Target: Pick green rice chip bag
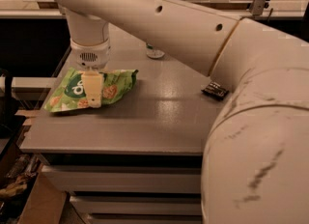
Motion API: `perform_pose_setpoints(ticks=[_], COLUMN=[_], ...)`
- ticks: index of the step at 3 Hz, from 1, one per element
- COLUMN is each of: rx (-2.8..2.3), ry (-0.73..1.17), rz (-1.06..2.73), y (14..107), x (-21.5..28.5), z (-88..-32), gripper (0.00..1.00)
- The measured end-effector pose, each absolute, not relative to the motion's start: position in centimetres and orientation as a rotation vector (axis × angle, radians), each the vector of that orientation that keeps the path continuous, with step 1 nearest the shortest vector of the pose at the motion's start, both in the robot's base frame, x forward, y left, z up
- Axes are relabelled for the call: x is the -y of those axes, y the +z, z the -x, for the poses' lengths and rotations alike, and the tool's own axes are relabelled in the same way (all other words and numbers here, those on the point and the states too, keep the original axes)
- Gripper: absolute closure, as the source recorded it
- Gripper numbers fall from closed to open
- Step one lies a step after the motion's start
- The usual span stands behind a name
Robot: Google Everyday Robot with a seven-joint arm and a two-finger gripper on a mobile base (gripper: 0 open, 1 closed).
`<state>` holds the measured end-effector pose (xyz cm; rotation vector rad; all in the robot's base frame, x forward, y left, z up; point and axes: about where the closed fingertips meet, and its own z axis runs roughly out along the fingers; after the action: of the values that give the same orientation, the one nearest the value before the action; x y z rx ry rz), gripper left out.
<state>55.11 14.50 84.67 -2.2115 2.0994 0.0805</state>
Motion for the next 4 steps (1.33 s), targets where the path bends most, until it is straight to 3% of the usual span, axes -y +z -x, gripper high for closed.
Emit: perform_pose_setpoints(ticks=[2, 3, 4], rx=[-2.079, -2.043, -2.009], ry=[0.078, 0.071, 0.062], rz=[2.189, 2.165, 2.14], y=[86.4, 89.0, 91.8], x=[-14.2, -14.1, -13.7], z=[-55.6, -55.9, -56.2], gripper=[0.87, 1.0, 1.0])
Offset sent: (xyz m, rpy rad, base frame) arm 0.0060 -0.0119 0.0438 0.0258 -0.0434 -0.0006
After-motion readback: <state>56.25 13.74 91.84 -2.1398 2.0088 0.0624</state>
